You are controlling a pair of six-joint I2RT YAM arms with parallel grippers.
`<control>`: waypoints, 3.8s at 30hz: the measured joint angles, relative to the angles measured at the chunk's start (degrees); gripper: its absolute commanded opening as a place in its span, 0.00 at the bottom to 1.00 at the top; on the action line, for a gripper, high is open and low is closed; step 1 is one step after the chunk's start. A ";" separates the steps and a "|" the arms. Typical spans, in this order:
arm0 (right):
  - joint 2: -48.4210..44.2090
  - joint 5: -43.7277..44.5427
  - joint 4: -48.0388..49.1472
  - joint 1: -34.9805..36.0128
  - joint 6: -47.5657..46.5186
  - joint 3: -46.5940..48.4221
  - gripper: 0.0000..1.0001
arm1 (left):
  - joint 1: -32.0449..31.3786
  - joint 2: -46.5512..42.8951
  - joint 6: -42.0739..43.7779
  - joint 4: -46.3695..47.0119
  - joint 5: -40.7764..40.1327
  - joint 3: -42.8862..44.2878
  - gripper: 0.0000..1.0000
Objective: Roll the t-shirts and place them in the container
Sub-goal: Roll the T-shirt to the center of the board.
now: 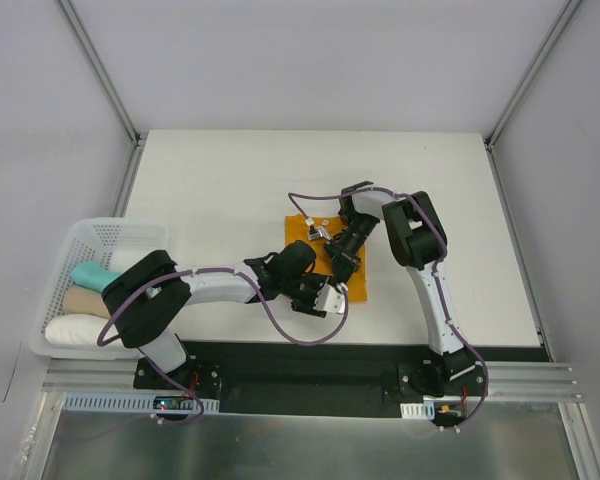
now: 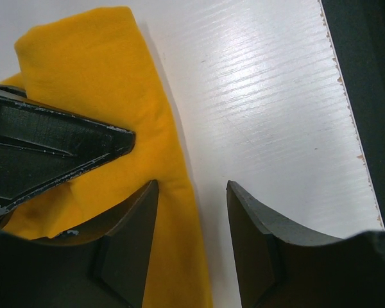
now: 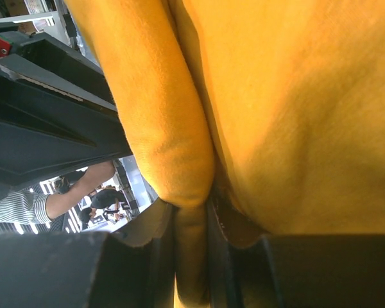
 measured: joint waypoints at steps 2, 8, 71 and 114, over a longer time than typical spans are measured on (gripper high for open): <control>0.02 0.00 -0.04 0.00 0.00 0.07 0.08 | 0.02 -0.35 -0.46 -0.11 0.02 0.00 0.47; 0.04 0.07 -0.11 0.04 0.00 0.13 0.08 | 0.96 -4.33 -1.05 -1.01 -0.72 -0.02 0.50; -112.19 22.18 58.38 12.41 -12.17 -78.09 0.99 | 2.40 8.57 -5.51 -10.29 8.52 11.69 0.27; -87.19 44.24 82.14 29.11 -8.96 -84.78 0.40 | 3.91 12.52 -12.22 -14.05 17.94 14.78 0.24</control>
